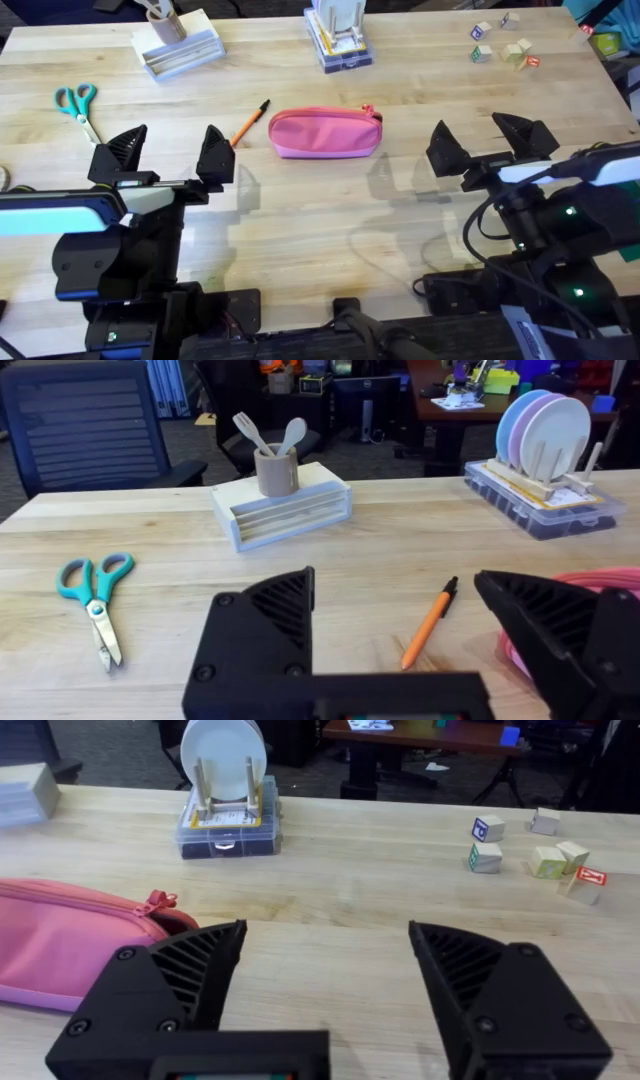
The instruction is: Unzip the bag, pick up the pens from the table one at a time and place them inside, then zip the bag closed.
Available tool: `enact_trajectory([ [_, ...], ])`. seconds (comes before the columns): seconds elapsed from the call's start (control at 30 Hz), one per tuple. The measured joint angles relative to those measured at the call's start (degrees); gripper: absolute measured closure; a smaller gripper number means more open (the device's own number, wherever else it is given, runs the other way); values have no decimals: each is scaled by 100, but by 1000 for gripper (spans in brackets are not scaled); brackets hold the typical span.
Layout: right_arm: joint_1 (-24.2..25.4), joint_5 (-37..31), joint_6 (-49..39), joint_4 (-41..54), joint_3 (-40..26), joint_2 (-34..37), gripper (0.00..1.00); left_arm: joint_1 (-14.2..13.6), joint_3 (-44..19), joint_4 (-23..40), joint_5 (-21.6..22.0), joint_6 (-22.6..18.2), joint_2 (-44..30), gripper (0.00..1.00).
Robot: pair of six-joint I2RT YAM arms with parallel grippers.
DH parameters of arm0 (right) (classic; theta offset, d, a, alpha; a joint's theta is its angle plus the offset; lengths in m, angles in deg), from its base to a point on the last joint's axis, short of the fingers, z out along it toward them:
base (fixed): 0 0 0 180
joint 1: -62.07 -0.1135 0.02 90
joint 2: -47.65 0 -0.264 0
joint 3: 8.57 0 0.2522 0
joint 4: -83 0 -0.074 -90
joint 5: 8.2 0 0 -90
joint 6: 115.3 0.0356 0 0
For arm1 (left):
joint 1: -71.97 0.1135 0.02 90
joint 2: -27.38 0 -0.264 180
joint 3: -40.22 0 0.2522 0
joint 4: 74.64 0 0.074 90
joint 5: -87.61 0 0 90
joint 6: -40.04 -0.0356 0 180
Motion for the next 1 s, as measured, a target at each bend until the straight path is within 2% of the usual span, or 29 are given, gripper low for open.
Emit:
enact_trajectory([
  [0.7,0,22,186,188,-49,9,4,0,-8,142,20,-116,0,7],
  [0.83,0,68,188,805,-335,9,5,0,-193,747,17,-131,-4,7],
  [0.9,0,88,188,1379,-552,29,5,0,-538,1345,16,-136,-26,8],
  [1.0,0,134,194,1909,-851,280,5,0,-1165,1915,15,-157,-234,7],
])
